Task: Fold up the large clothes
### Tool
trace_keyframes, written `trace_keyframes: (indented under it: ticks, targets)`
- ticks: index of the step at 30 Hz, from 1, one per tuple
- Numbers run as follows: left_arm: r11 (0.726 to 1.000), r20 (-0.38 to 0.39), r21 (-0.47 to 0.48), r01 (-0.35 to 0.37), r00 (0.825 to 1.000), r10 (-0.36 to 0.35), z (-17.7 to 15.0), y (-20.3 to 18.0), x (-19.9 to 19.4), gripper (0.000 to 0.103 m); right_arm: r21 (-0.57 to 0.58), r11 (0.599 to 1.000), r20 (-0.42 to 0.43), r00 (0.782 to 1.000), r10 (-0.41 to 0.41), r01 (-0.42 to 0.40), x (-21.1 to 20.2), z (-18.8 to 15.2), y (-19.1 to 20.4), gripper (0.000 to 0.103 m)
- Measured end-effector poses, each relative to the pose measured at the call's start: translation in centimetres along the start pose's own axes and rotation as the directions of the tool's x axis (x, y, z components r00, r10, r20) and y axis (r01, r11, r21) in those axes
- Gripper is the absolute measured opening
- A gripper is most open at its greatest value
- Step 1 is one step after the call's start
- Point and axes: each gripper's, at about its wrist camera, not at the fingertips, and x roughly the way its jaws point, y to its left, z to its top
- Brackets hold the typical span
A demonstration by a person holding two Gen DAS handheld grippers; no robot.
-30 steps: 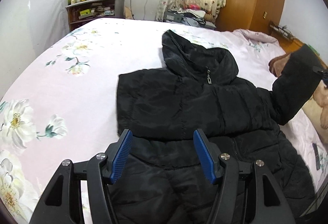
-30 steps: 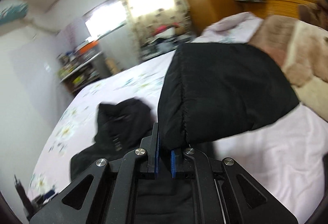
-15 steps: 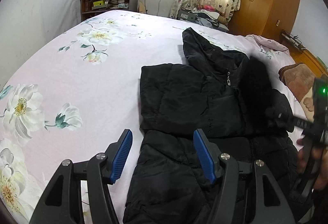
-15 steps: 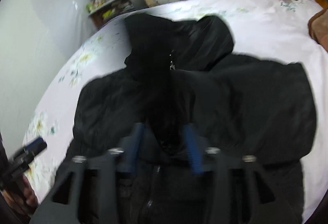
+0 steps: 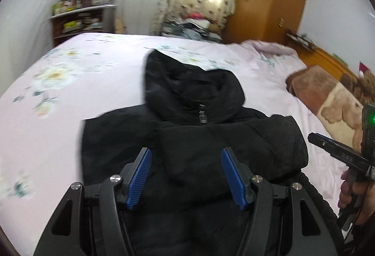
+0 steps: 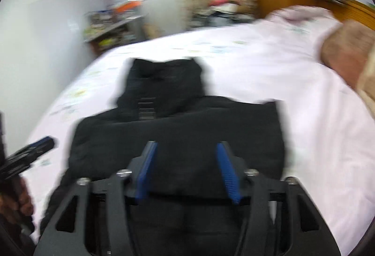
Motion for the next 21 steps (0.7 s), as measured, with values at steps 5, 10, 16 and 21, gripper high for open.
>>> trace_keyframes:
  ticks: [5, 10, 16, 21]
  targets:
    - [0.995, -0.158, 0.049, -0.085, 0.983, 0.092, -2.2, -0.7, 9.1, 0.03, 0.049, 0.995, -0.109, 0.99, -0.087, 0.093, 4.7, -0.7, -4.5, 0.023]
    - [0.996, -0.16, 0.021, -0.085, 0.983, 0.087, -4.2, 0.8, 11.1, 0.031, -0.011, 0.991, -0.188, 0.973, -0.135, 0.136, 9.9, -3.7, -4.8, 0.018]
    - [0.996, -0.183, 0.035, -0.082, 0.979, 0.087, -2.1, 0.2, 9.3, 0.03, -0.051, 0.985, -0.192, 0.967, -0.169, 0.162, 8.2, -1.7, -4.2, 0.018]
    - [0.992, -0.045, 0.066, -0.112, 0.992, 0.115, 1.9, 0.7, 7.4, 0.031, 0.016, 0.993, -0.061, 0.992, -0.114, 0.116, 5.7, 2.9, -5.1, 0.02]
